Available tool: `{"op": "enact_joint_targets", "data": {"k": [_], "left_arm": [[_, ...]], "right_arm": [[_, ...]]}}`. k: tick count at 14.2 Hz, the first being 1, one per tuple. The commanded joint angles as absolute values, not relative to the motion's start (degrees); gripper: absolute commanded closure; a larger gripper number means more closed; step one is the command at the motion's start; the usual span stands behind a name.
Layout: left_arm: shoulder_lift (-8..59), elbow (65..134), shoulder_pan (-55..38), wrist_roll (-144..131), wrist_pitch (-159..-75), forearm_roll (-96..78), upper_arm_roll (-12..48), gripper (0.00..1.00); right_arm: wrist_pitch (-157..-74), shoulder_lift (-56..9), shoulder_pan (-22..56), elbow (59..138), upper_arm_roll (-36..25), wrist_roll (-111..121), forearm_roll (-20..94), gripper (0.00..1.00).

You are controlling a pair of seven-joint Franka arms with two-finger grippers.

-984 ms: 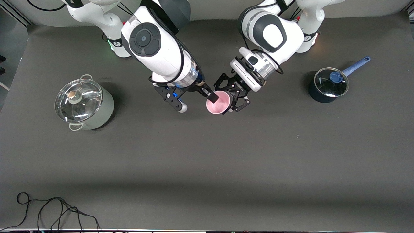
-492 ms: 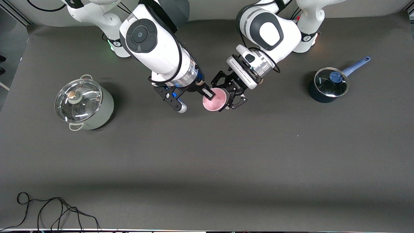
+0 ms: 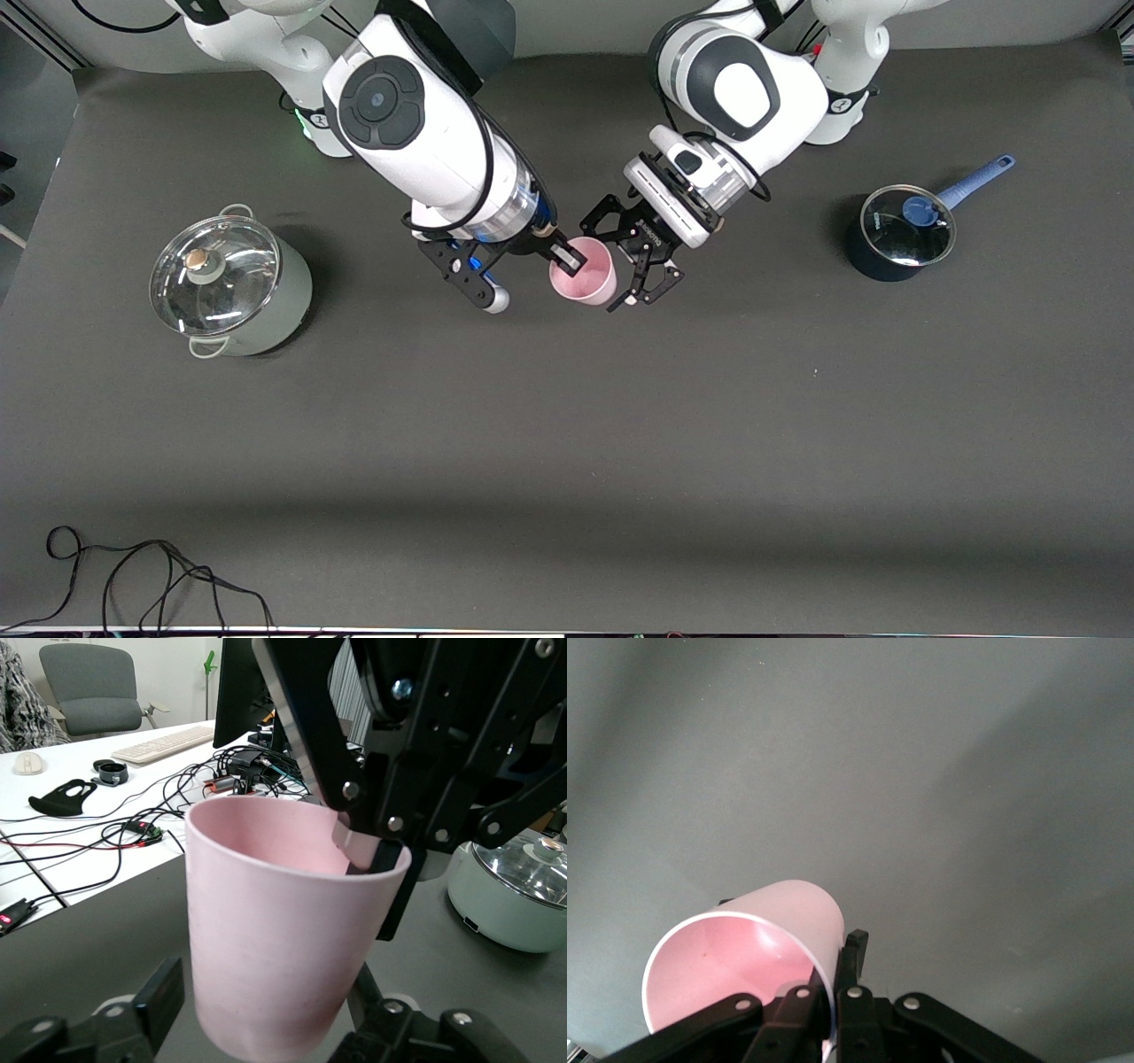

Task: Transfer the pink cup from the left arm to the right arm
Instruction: 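Close the right gripper on the cup rim and open the left gripper, then carry the cup with the right gripper while the left gripper withdraws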

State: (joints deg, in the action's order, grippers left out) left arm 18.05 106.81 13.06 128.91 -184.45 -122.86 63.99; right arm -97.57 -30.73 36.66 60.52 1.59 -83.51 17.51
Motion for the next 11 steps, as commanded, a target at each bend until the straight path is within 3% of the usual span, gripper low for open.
{"op": "enact_joint_targets", "data": {"k": [1,6,11], "left_arm": [[17.7,105.8,13.3,128.7,-185.3,-123.8,63.4,0.01],[19.3,106.3,15.5,127.4,-185.3,-123.8,61.4,0.01],[21.3,106.4,17.2,127.7,-185.4,-123.0,57.9,0.01]], "right_arm": [[-95.7,-31.1,36.0,59.2,1.1,-82.0,18.5,1.00],[-92.9,-29.6,31.7,59.2,1.1,-75.8,18.9,1.00],[-81.8,-25.1,22.6,59.3,0.7,-59.5,18.8,1.00]]}}
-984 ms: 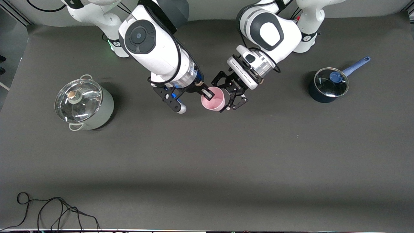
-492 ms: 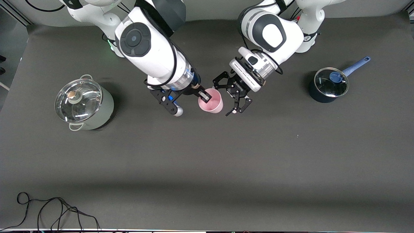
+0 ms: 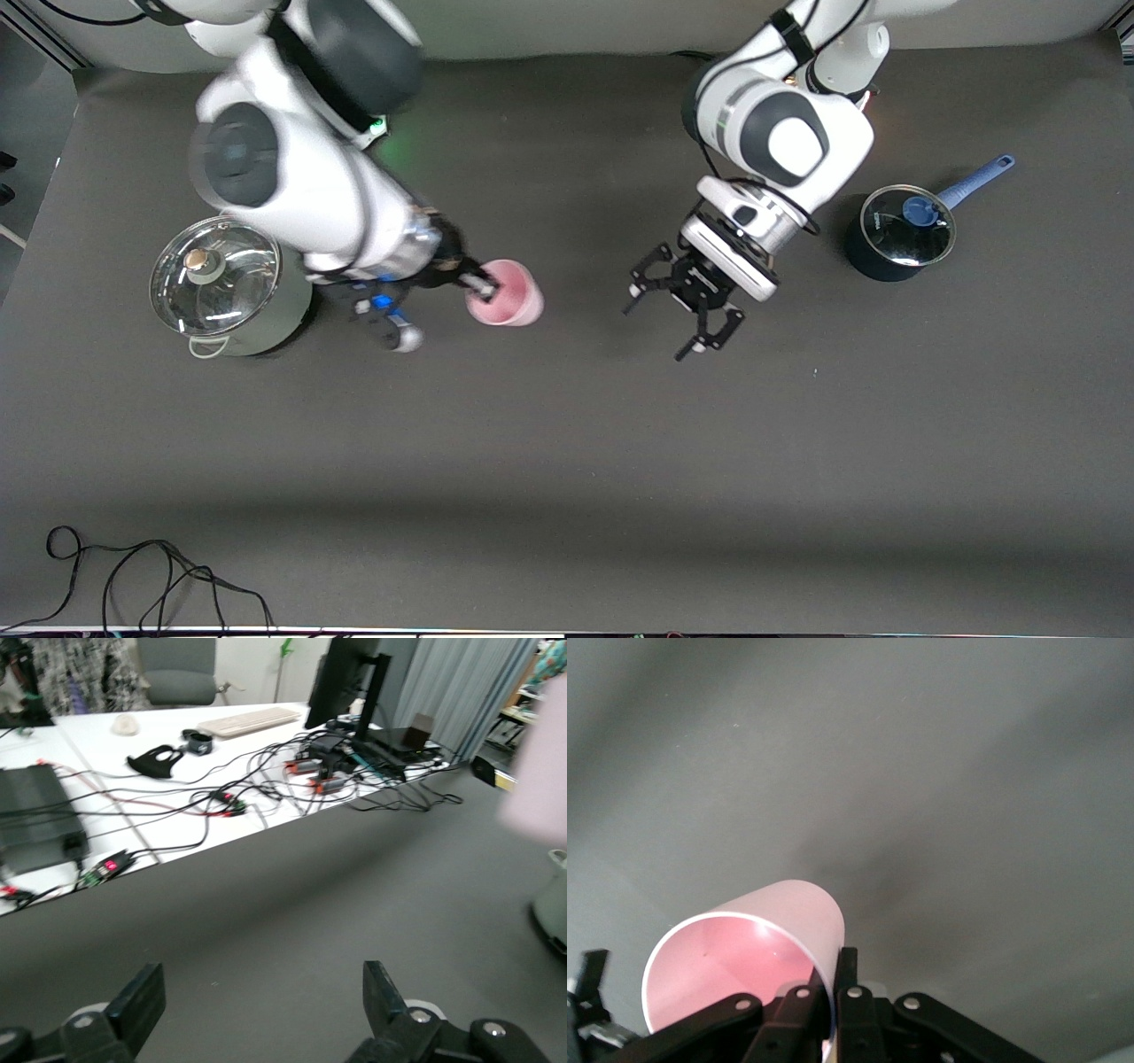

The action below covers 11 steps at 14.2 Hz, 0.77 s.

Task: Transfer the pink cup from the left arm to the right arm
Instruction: 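Carry the cup with the right gripper while the left gripper withdraws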

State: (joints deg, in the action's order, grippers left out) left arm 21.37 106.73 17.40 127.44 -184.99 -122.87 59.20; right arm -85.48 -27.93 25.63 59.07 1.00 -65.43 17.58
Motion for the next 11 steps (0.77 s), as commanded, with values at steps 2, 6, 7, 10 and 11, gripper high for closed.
{"op": "enact_joint_targets", "data": {"k": [2,6,7,10,11], "left_arm": [[21.4,106.3,17.5,127.9,-184.3,-121.6,56.1,0.00],[21.4,106.1,19.3,127.8,-182.5,-116.6,54.3,0.00],[21.4,106.1,19.5,127.8,-182.1,-116.6,54.2,0.00],[21.2,105.8,19.8,128.0,-182.0,-116.6,54.3,0.00],[21.6,105.8,19.9,128.1,-181.5,-116.4,54.2,0.00]], "right_arm": [[-77.1,-22.2,18.8,60.1,0.4,-50.9,17.8,1.00],[-68.0,-17.7,11.8,61.0,-4.0,-29.8,14.8,1.00],[-67.1,-17.0,11.9,61.5,-5.4,-24.3,11.6,1.00],[-69.3,-14.9,11.7,66.4,-6.1,-10.0,2.7,1.00],[-71.4,-14.7,11.7,68.5,-7.8,-9.1,2.8,1.00]]}}
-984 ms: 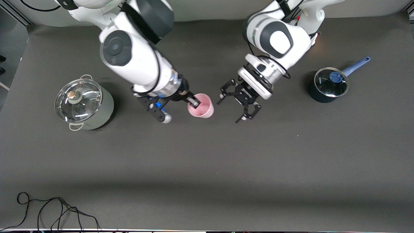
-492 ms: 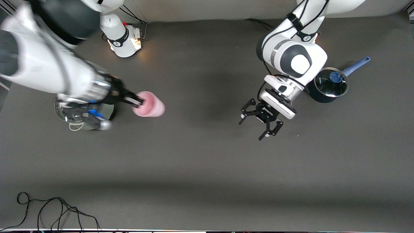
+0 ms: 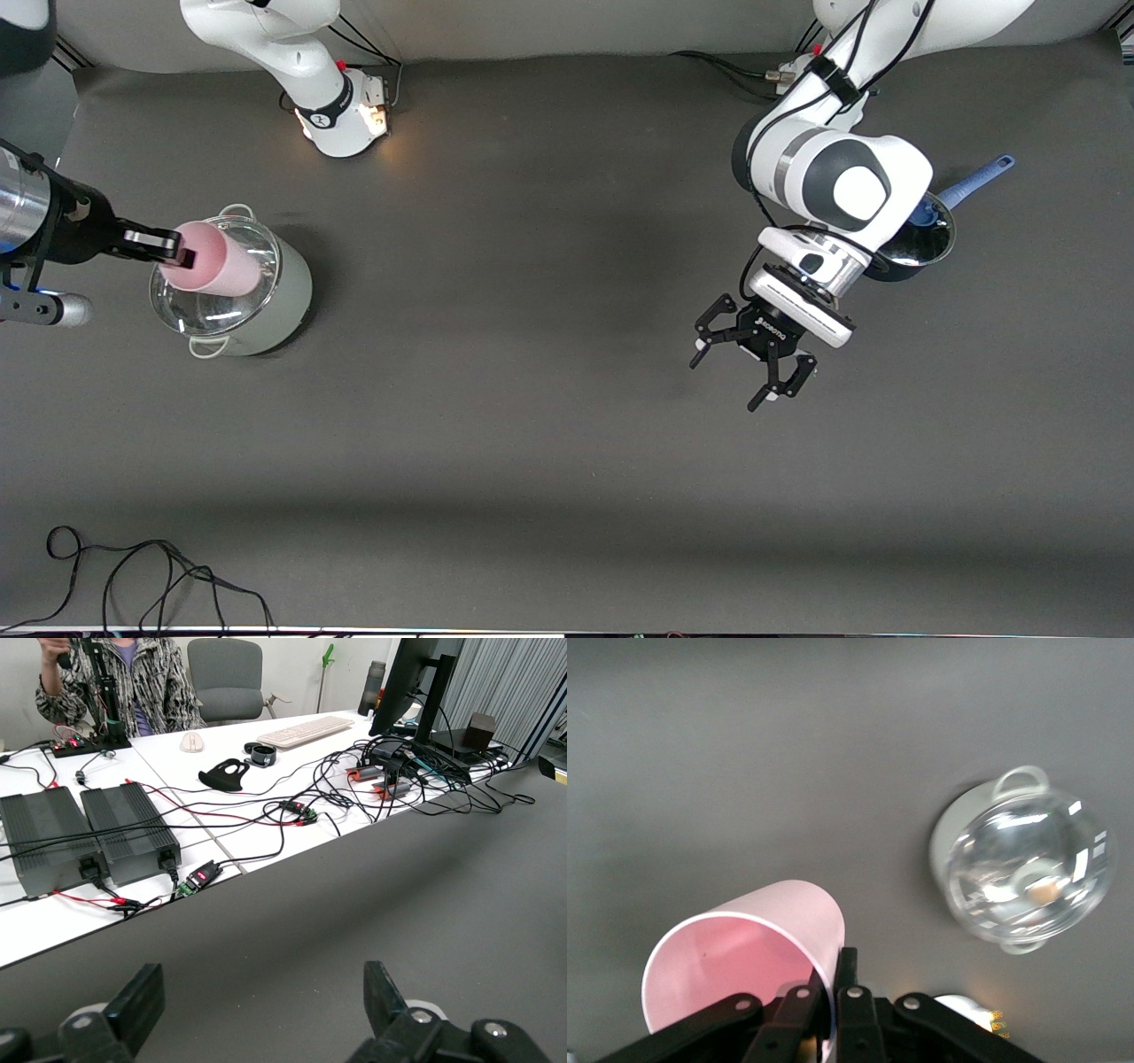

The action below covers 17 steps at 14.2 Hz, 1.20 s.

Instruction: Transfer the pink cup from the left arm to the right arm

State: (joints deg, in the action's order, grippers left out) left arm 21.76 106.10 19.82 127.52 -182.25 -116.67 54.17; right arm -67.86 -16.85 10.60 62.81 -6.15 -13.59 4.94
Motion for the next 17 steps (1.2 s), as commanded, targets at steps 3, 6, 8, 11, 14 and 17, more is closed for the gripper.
{"op": "enact_joint_targets", "data": {"k": [3,6,8,11,14,17], "left_arm": [[21.7,106.3,21.2,128.1,-180.5,-105.4,54.3,0.00],[21.7,106.6,22.1,126.4,-177.7,-97.1,54.1,0.00],[21.6,107.2,22.8,116.8,-175.1,-90.3,54.0,0.00],[20.6,108.3,22.7,97.2,-168.8,-78.4,51.0,0.00],[17.5,108.5,22.5,74.8,-157.1,-63.3,45.3,0.00],[15.2,106.3,22.8,49.2,-144.0,-47.0,40.7,0.00]], "right_arm": [[-81.6,-11.7,11.8,79.8,-9.3,-6.9,3.1,1.00],[-95.9,-7.3,11.8,95.8,-9.3,-6.9,3.1,1.00],[-104.3,-6.6,12.0,103.4,-9.3,-7.0,3.2,1.00],[-115.0,-7.6,12.1,111.2,-9.3,-7.0,3.2,1.00],[-122.9,-10.3,12.1,116.2,-9.2,-7.1,3.2,1.00],[-130.7,-14.8,12.1,119.3,-9.2,-7.1,3.3,1.00]]}}
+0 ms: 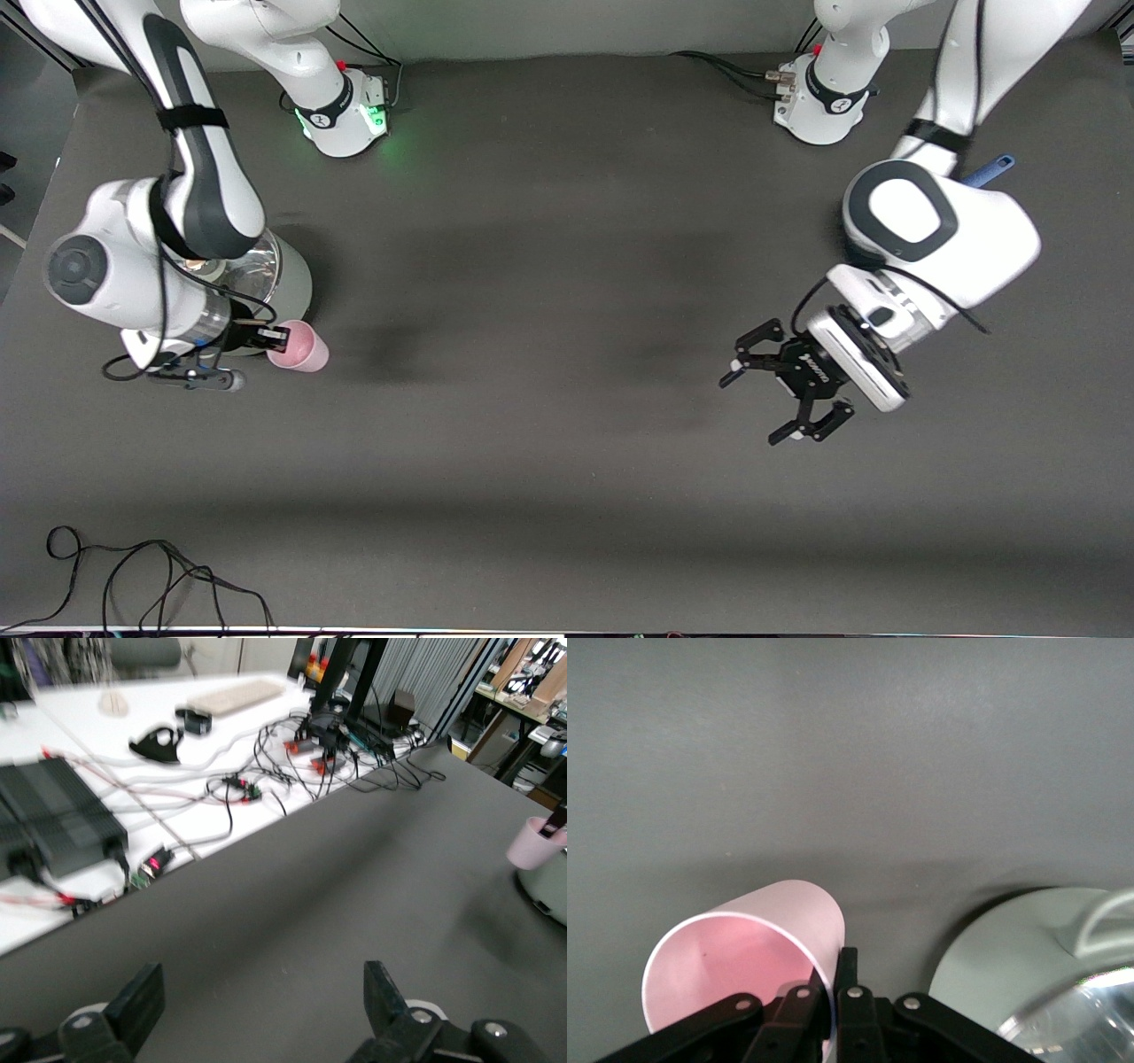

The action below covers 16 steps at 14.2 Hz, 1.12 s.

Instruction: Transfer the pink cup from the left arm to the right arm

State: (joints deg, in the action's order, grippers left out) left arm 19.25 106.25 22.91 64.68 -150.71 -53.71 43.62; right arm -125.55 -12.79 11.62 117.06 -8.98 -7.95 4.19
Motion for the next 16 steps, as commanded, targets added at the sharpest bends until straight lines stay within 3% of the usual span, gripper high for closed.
{"op": "enact_joint_targets", "data": {"k": [1,4,7,8,9,16], "left_arm": [[14.1,105.5,22.7,44.7,-138.8,-44.1,38.4,0.00],[11.4,103.8,22.7,35.1,-127.3,-35.9,33.1,0.00],[9.4,102.4,22.8,19.8,-118.4,-24.8,30.5,0.00],[9.0,101.9,22.8,14.6,-115.4,-22.4,30.2,0.00],[8.4,101.7,22.8,10.1,-112.8,-19.7,30.1,0.00],[6.9,100.9,22.7,-2.3,-101.5,-0.1,30.1,0.00]], "right_arm": [[-134.6,-15.8,12.1,121.3,-9.1,-7.1,3.3,1.00],[-142.9,-18.7,12.2,125.1,-9.1,-7.1,5.6,1.00],[-143.1,-19.1,12.6,125.2,-8.7,-7.6,5.7,1.00],[-142.7,-18.4,12.9,125.2,-8.7,-7.6,5.7,0.45],[-141.8,-16.8,13.4,125.2,-8.8,-7.8,5.7,0.01],[-118.8,-3.7,13.4,116.8,-9.4,-8.9,5.3,0.00]]}}
